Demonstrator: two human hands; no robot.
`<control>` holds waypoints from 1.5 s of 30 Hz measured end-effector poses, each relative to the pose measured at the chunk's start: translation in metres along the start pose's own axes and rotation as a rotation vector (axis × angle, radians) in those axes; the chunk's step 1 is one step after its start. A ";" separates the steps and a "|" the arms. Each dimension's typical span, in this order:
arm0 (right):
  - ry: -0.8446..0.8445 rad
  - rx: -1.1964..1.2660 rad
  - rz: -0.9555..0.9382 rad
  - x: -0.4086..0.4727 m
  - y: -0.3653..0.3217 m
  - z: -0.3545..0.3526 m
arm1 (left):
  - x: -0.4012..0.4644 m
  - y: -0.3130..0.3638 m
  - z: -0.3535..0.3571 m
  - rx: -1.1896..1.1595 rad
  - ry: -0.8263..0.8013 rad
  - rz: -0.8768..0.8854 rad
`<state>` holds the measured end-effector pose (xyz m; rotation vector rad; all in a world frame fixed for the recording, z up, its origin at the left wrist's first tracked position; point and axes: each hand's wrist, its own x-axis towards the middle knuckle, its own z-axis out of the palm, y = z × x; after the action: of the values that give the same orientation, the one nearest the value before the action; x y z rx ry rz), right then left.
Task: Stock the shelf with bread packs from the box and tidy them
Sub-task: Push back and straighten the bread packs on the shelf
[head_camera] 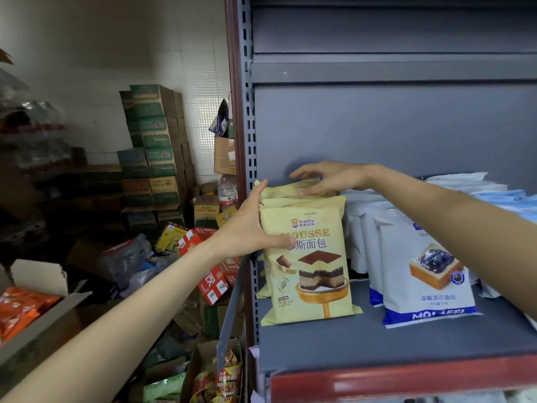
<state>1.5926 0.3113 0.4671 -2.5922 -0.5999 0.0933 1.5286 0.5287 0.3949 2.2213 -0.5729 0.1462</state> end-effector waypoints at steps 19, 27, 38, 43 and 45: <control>0.244 -0.021 -0.046 -0.071 -0.026 0.005 | -0.022 -0.002 0.003 -0.039 0.061 -0.005; 0.543 0.046 -0.124 -0.165 -0.020 0.105 | -0.052 -0.007 0.007 0.071 -0.229 -0.092; 0.446 0.026 -0.051 -0.129 -0.008 0.154 | -0.051 -0.019 0.032 -0.058 -0.062 -0.078; 0.432 0.075 -0.063 -0.125 -0.005 0.148 | -0.051 -0.012 0.035 -0.056 -0.079 -0.058; 0.391 0.107 -0.080 -0.126 -0.005 0.145 | -0.051 -0.010 0.035 -0.018 -0.081 -0.042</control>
<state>1.4524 0.3241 0.3361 -2.3869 -0.5336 -0.3883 1.4845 0.5263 0.3498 2.2282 -0.5687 0.0297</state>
